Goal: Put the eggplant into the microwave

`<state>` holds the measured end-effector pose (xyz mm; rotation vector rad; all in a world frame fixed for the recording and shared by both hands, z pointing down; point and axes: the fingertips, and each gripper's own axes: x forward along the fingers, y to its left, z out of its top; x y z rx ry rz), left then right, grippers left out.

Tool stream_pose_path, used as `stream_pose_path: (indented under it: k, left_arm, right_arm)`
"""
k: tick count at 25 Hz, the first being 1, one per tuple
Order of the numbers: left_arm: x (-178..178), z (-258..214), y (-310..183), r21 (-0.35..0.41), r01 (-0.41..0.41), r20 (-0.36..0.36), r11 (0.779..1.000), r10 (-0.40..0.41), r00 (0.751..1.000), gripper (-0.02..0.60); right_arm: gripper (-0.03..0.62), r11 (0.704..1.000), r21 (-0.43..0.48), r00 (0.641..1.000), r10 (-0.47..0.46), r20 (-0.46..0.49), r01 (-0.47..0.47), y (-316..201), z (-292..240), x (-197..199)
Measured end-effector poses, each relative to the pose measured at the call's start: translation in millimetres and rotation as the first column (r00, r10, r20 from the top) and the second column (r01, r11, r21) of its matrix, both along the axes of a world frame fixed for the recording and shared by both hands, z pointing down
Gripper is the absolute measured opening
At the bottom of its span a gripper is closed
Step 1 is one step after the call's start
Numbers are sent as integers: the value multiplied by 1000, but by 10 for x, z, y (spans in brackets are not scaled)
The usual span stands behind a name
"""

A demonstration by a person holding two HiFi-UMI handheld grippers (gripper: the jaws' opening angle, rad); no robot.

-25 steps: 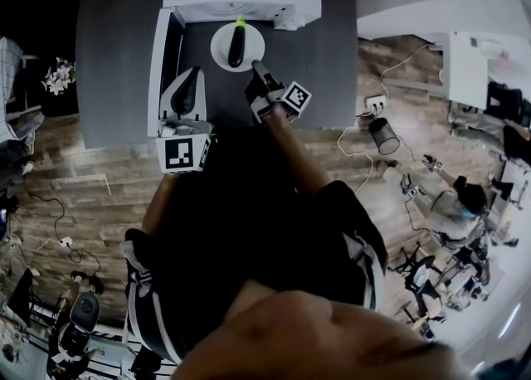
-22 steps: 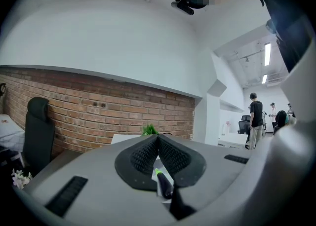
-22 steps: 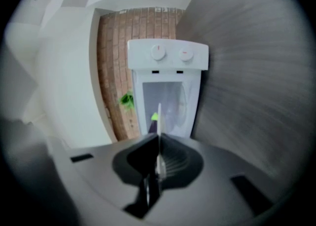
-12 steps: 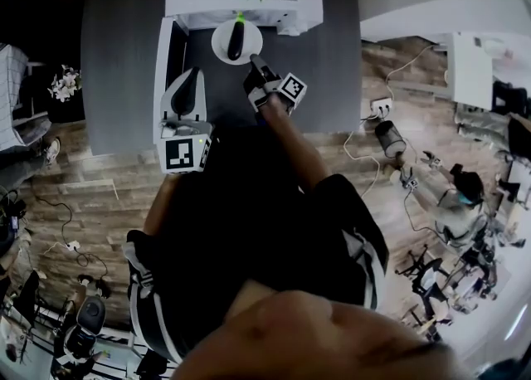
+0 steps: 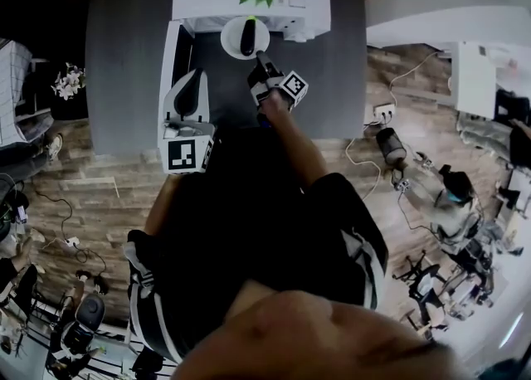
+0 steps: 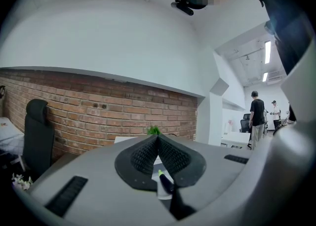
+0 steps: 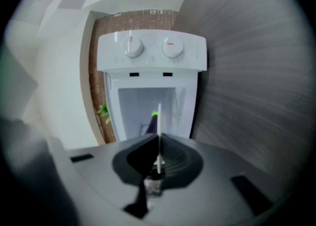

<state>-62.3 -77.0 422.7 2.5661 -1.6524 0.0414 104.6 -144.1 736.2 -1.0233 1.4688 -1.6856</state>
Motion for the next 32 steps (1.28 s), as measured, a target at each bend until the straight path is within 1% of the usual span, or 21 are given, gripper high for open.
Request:
stream_pose_path:
  k: [3, 7, 12, 19, 23, 28, 32]
  left_arm:
    - [-15, 12, -34, -8, 6, -5, 1000, -6, 1000, 35]
    - [-22, 70, -75, -15, 1, 11, 1000, -1, 1000, 35]
    - [-16, 102, -141, -21, 0, 4, 1000, 0, 1000, 35]
    - [-20, 158, -232, -46, 4, -2, 999, -4, 1000, 35]
    - [-15, 149, -268, -42, 0, 6, 999, 0, 1000, 35]
    - [-19, 200, -299, -59, -1, 6, 998, 1, 1000, 35]
    - [-37, 226, -330, -72, 13, -10, 997, -13, 1000, 35]
  right_arm:
    - [35, 1000, -13, 1000, 16, -12, -16, -65, 83, 27]
    - [36, 999, -19, 999, 37, -27, -37, -167, 200, 74]
    - [37, 998, -29, 998, 47, -37, -48, -283, 287, 77]
    - [35, 997, -35, 997, 72, -15, -73, -439, 363, 70]
    - [35, 996, -39, 996, 82, -18, -83, -500, 391, 56]
    - [35, 994, -47, 996, 94, -8, -94, -590, 439, 19]
    - [35, 995, -43, 996, 94, -2, -94, -661, 432, -15]
